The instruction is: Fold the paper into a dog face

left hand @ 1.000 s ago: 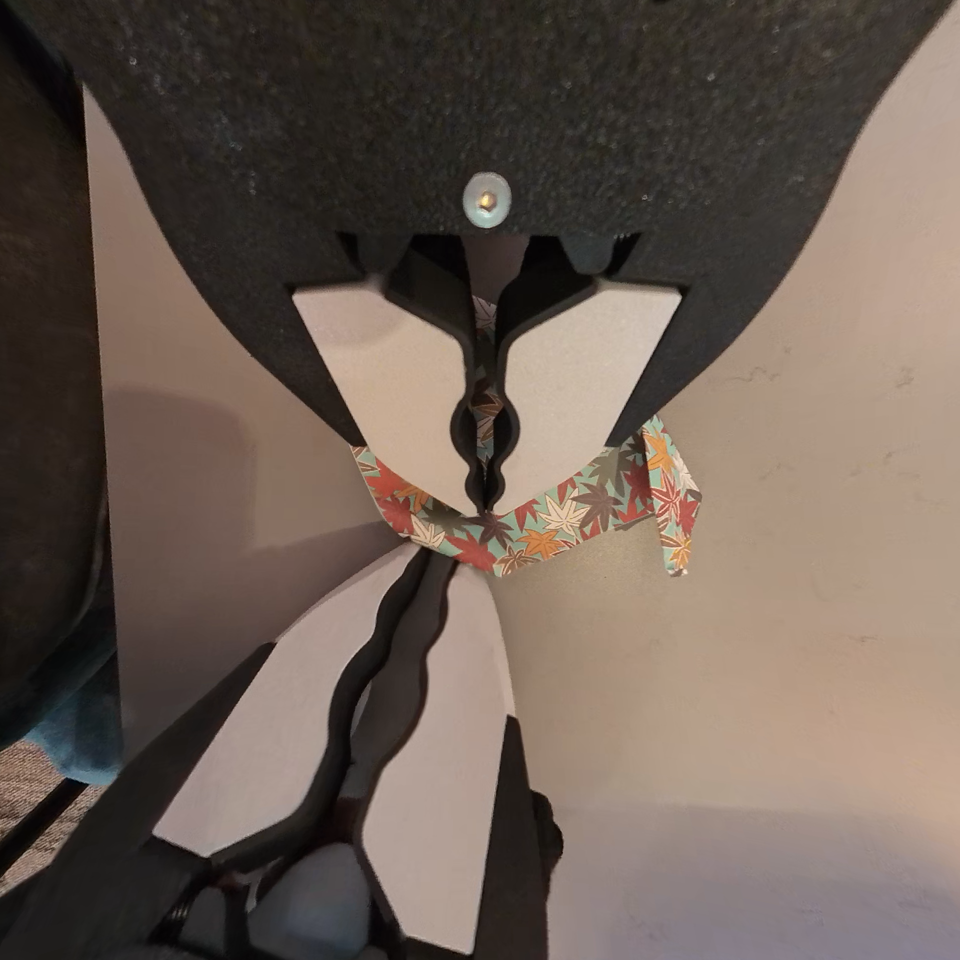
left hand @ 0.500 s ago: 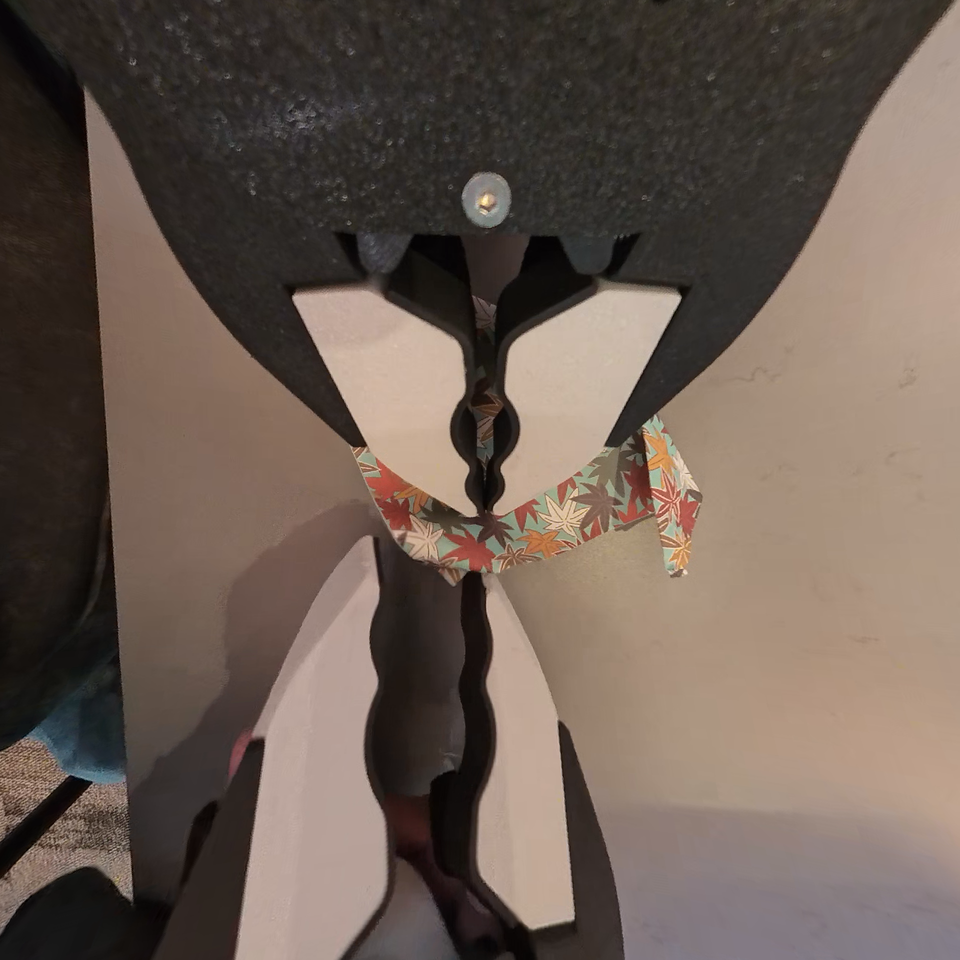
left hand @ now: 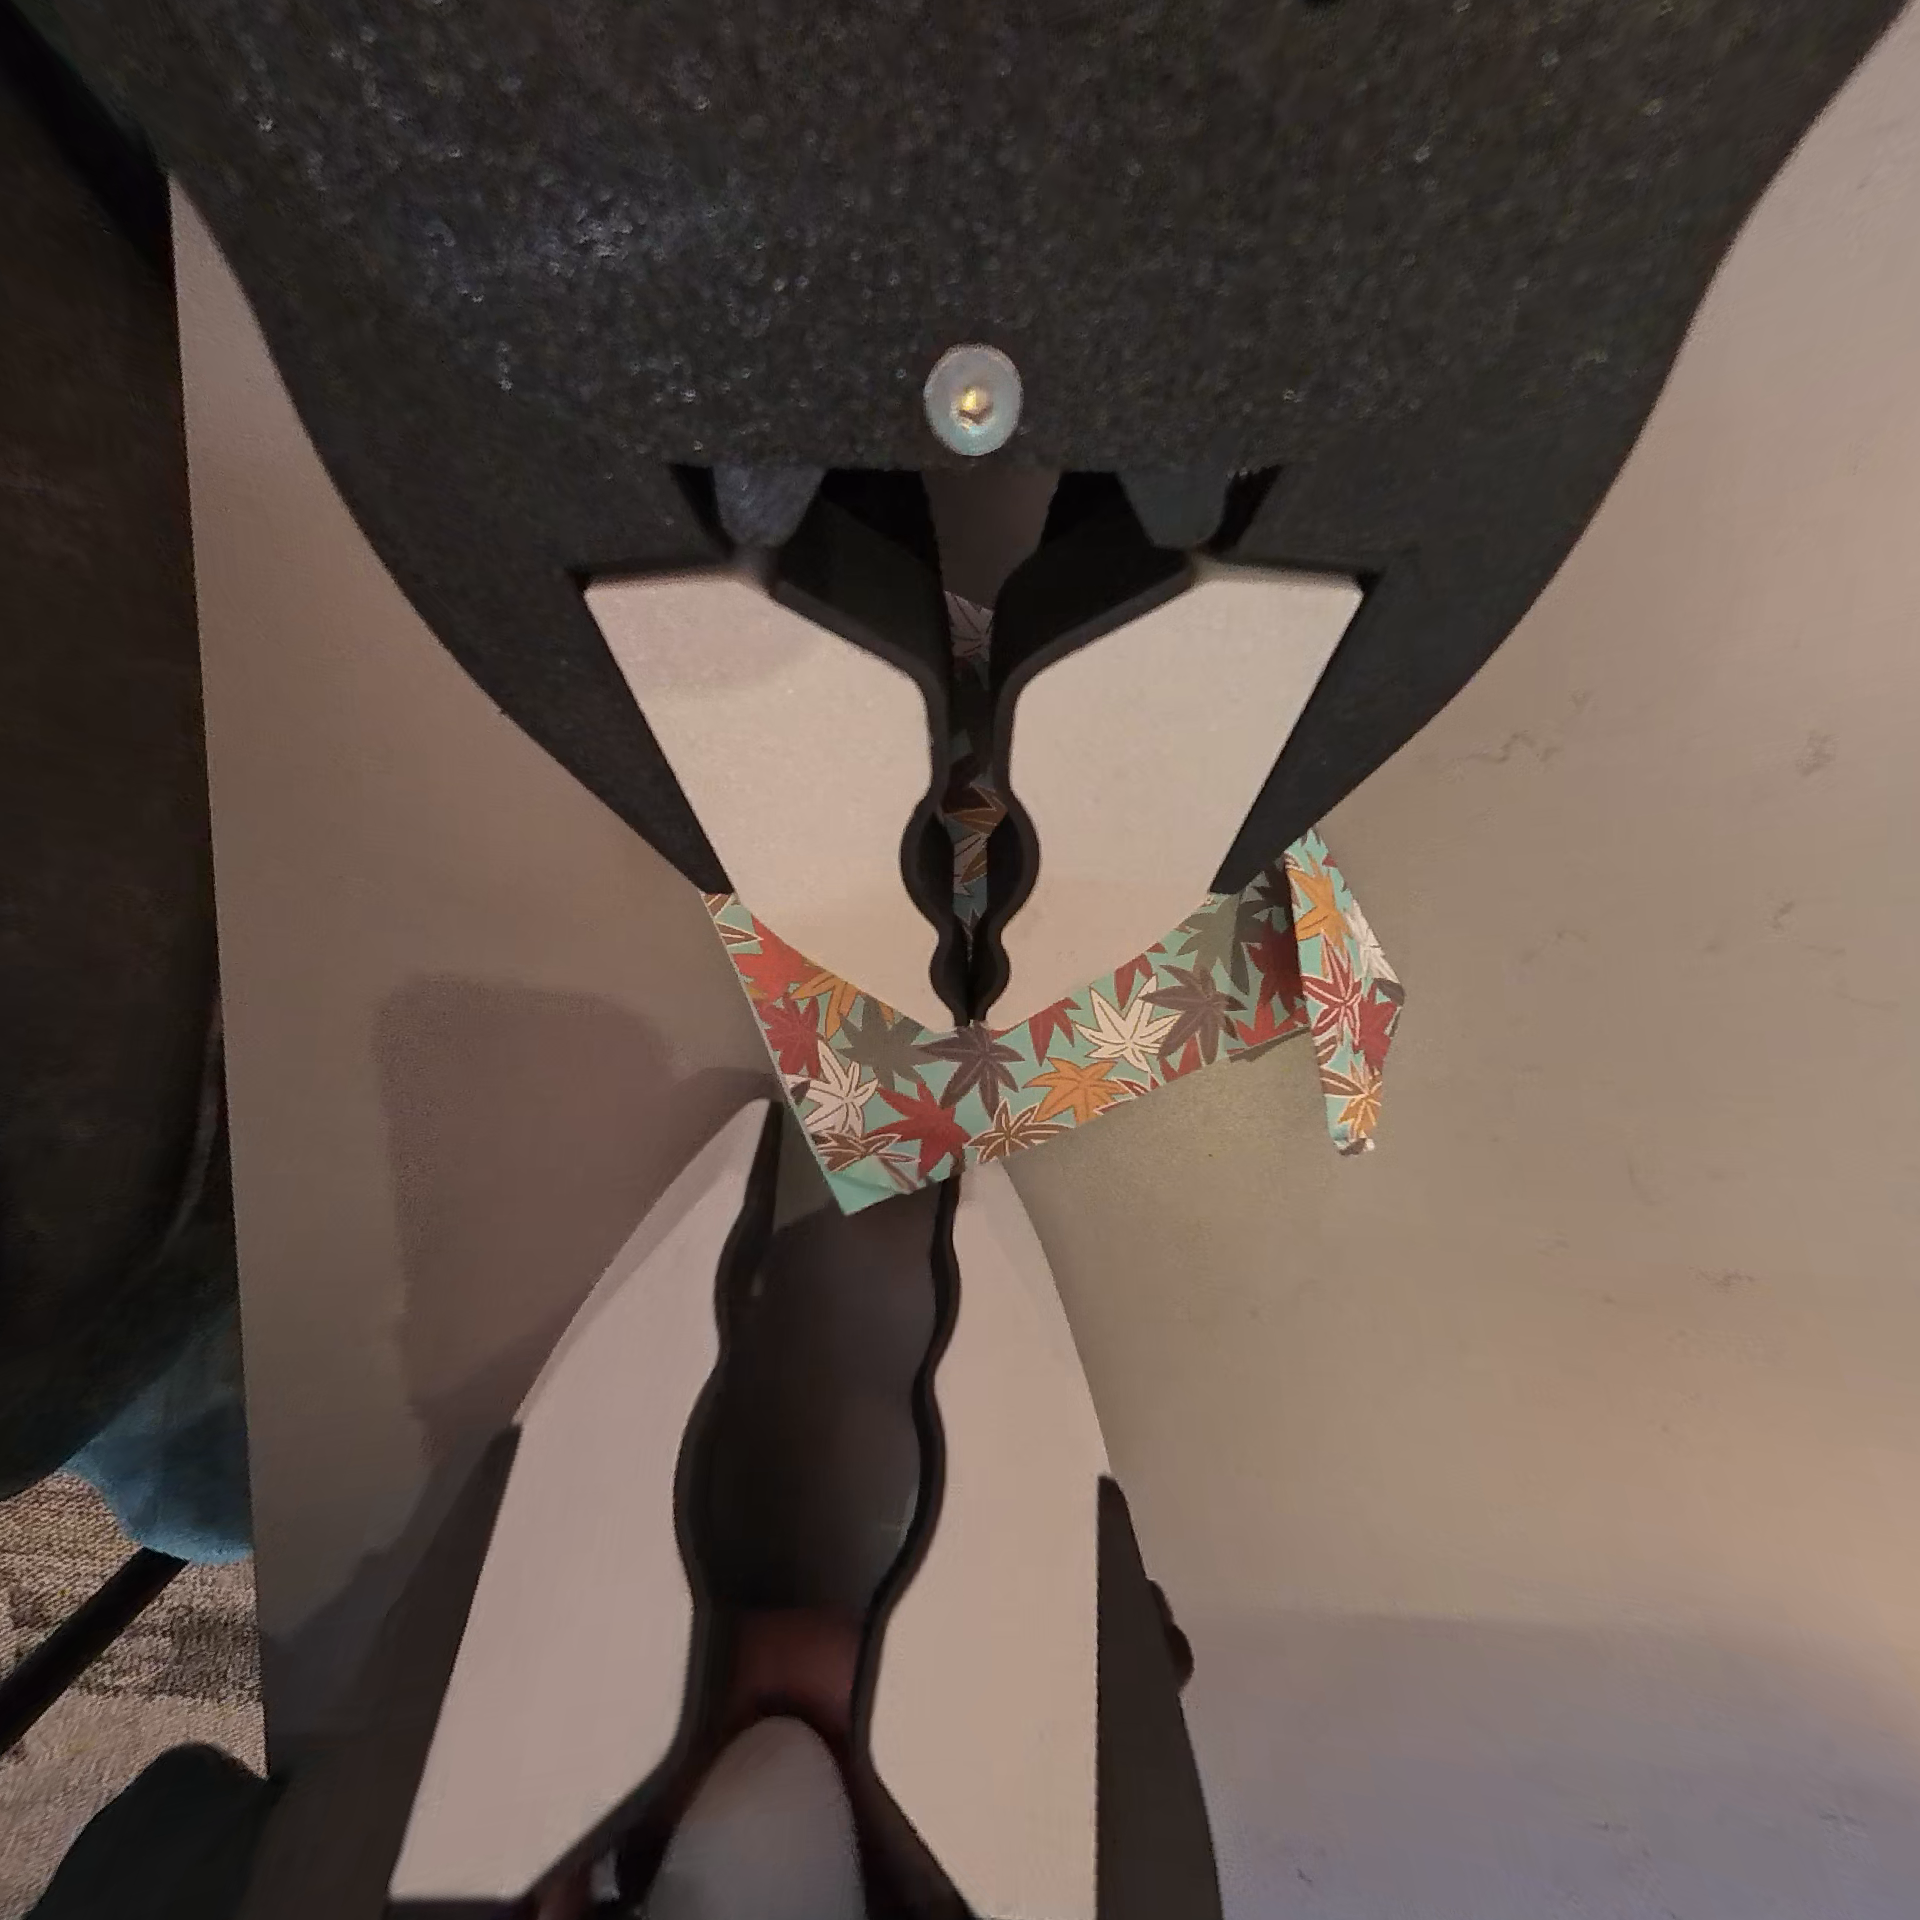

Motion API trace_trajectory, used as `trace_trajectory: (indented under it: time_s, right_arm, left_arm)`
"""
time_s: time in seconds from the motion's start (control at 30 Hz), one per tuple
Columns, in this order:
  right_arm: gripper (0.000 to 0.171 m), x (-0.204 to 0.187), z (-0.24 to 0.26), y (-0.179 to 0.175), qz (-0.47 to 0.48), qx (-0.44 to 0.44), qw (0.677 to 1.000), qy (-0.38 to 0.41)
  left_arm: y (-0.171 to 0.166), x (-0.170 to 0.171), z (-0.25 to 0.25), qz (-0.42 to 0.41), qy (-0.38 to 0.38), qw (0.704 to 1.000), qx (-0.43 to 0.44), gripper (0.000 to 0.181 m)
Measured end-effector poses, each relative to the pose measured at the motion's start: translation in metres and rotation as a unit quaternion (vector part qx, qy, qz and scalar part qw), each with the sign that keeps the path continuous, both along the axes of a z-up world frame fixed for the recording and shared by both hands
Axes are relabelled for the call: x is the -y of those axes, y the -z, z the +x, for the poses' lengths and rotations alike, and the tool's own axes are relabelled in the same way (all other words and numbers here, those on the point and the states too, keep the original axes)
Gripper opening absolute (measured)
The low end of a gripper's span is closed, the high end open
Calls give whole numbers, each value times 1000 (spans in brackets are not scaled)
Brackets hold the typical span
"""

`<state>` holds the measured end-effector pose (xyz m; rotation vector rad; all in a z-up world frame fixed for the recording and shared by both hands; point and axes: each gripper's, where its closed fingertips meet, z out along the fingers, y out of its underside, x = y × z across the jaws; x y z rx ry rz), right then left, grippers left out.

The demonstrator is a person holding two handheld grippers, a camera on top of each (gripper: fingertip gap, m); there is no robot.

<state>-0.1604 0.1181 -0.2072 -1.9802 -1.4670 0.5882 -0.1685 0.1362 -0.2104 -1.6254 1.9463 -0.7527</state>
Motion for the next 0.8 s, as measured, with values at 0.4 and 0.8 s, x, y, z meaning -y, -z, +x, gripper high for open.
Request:
trace_trajectory:
  time_s: [0.4,0.8]
  right_arm:
    - [26,-12,3,-6,181,63,979,-68]
    - [13,-6,5,-6,209,88,949,-220]
  left_arm:
    - [0,0,0,1,0,1000,0,0]
    - [0,0,0,-3,11,1000,0,0]
